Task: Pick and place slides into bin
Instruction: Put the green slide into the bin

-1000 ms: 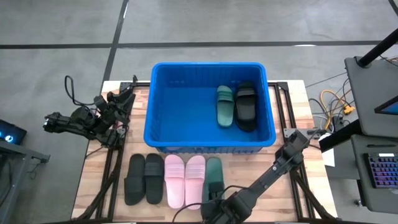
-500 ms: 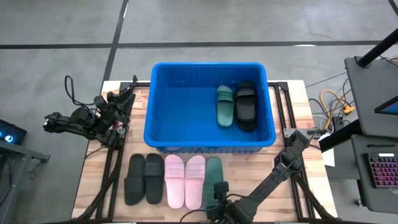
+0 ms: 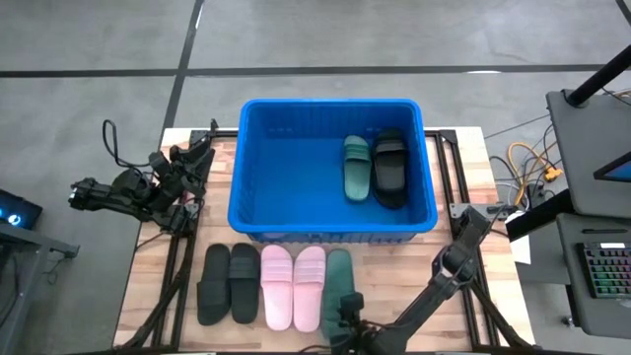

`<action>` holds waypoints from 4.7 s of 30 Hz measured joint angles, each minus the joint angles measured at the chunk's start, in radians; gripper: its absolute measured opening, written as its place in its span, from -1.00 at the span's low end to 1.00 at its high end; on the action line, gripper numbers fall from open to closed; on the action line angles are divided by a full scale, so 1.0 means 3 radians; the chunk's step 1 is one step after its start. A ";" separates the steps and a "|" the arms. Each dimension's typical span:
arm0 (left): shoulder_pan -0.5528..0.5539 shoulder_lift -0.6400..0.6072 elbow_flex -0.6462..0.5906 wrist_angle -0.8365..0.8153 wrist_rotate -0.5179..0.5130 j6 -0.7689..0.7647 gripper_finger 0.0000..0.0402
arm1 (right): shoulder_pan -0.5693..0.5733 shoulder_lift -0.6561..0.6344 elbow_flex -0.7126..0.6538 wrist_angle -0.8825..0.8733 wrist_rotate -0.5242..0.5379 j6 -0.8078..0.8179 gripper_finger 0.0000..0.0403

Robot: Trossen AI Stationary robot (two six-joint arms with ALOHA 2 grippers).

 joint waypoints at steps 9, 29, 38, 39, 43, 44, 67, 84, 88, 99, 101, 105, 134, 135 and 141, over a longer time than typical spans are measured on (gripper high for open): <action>0.0000 0.0000 -0.0001 0.0003 -0.0001 -0.0001 0.08 | 0.0012 0.0035 -0.0008 -0.0071 0.0267 0.0002 -0.16; 0.0001 0.0000 0.0000 0.0001 -0.0015 -0.0001 0.08 | -0.0025 0.0033 -0.0187 -0.0382 0.0587 0.0745 -0.69; 0.0001 -0.0001 0.0000 0.0002 -0.0014 0.0000 0.08 | -0.0045 0.0024 -0.0136 -0.0467 0.0465 0.1049 -0.94; 0.0000 -0.0001 0.0000 0.0001 -0.0013 -0.0001 0.08 | -0.0045 0.0024 -0.0120 -0.0477 0.0451 0.1050 -0.95; 0.0001 -0.0001 0.0000 0.0001 -0.0013 0.0000 0.08 | -0.0051 0.0022 -0.0006 -0.0582 0.0403 0.1050 -0.95; 0.0001 -0.0001 0.0000 0.0002 -0.0012 0.0000 0.08 | -0.0052 0.0022 0.0038 -0.0638 0.0397 0.1050 -0.95; 0.0001 -0.0010 0.0000 0.0004 0.0000 0.0000 0.08 | -0.0054 -0.0439 0.0784 -0.1340 0.0386 0.0969 -0.96; 0.0001 -0.0008 0.0000 0.0003 -0.0016 0.0000 0.08 | -0.0077 -0.1311 0.0795 -0.1273 0.0955 0.0920 -0.96; 0.0001 -0.0006 0.0000 0.0000 -0.0015 0.0001 0.08 | -0.0111 -0.1485 0.0795 -0.1213 0.1158 0.0872 -0.96; 0.0001 -0.0019 0.0000 0.0004 -0.0011 -0.0003 0.08 | -0.0332 -0.1814 0.0793 -0.1055 0.1628 0.0275 -0.96; 0.0001 -0.0019 0.0000 0.0003 -0.0011 -0.0004 0.08 | -0.0434 -0.1852 0.0793 -0.1075 0.1678 0.0151 -0.96; 0.0001 -0.0020 0.0000 0.0004 -0.0010 -0.0008 0.08 | -0.0698 -0.1888 0.0793 -0.1311 0.1684 0.0022 -0.96; 0.0001 -0.0025 0.0000 0.0033 -0.0014 -0.0009 0.08 | -0.2848 -0.1953 0.0709 0.1083 -0.1172 -0.2285 -0.96; 0.0000 -0.0025 0.0000 0.0033 -0.0014 -0.0009 0.08 | -0.2886 -0.1953 0.0671 0.1136 -0.1184 -0.2298 -0.96; 0.0001 -0.0025 -0.0001 0.0033 -0.0013 -0.0009 0.08 | -0.3085 -0.1945 0.0233 0.1527 -0.1017 -0.2446 -0.96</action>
